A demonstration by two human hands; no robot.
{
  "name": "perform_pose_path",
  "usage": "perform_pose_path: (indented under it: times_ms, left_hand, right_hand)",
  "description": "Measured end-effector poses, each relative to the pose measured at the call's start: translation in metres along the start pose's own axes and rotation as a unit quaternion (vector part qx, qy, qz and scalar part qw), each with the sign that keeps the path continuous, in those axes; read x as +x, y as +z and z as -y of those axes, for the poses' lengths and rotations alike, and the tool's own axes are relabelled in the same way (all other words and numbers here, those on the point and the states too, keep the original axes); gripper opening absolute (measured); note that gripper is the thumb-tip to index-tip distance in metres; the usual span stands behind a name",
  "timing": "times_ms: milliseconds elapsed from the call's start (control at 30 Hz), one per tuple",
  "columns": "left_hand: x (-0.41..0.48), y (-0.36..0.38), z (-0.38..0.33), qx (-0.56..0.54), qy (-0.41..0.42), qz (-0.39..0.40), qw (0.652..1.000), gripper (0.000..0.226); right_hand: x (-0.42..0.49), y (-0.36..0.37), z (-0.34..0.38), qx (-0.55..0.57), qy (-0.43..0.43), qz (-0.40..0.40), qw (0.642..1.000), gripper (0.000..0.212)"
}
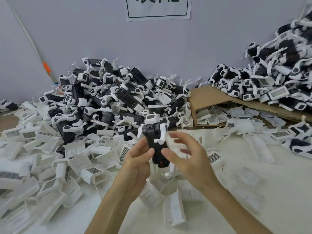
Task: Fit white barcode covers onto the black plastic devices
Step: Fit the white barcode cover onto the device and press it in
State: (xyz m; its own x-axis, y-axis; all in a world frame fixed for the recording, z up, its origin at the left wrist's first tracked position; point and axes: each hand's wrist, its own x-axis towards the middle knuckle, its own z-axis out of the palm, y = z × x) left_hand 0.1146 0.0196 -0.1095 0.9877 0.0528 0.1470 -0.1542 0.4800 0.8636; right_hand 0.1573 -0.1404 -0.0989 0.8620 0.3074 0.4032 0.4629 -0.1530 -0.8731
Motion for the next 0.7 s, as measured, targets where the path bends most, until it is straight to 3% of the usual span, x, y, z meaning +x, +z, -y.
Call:
perform_pose_path:
  times_ms: [100,167,400,500,600,667,700]
  left_hand:
    - [0.0,0.001,0.001,0.001,0.012,0.016,1.0,0.043]
    - [-0.001,0.003,0.001,0.001,0.02,0.036,0.999,0.041]
    - [0.001,0.003,0.007,0.058,0.057,-0.028,0.996,0.026]
    - [0.003,0.007,0.012,0.139,0.074,-0.071,0.985,0.037]
    - [0.002,0.01,0.014,0.189,0.05,-0.016,0.981,0.054]
    - [0.001,0.012,0.012,0.173,0.057,0.003,0.983,0.042]
    - [0.002,0.011,0.01,0.157,0.067,-0.029,0.985,0.036]
  right_hand:
    - [-0.004,0.009,-0.003,0.023,-0.028,0.028,0.999,0.027]
    - [-0.007,0.01,-0.003,0.01,-0.067,0.022,0.997,0.027]
    - [-0.007,0.008,0.0,-0.01,-0.107,-0.015,0.994,0.02]
    - [-0.007,0.006,0.002,-0.027,-0.104,-0.08,0.991,0.022]
    - [-0.006,0.004,0.004,-0.074,-0.118,-0.142,0.98,0.035]
    - [-0.006,0.005,0.008,-0.09,-0.112,-0.101,0.984,0.035]
    - [-0.006,0.005,0.011,-0.089,-0.098,-0.048,0.99,0.037]
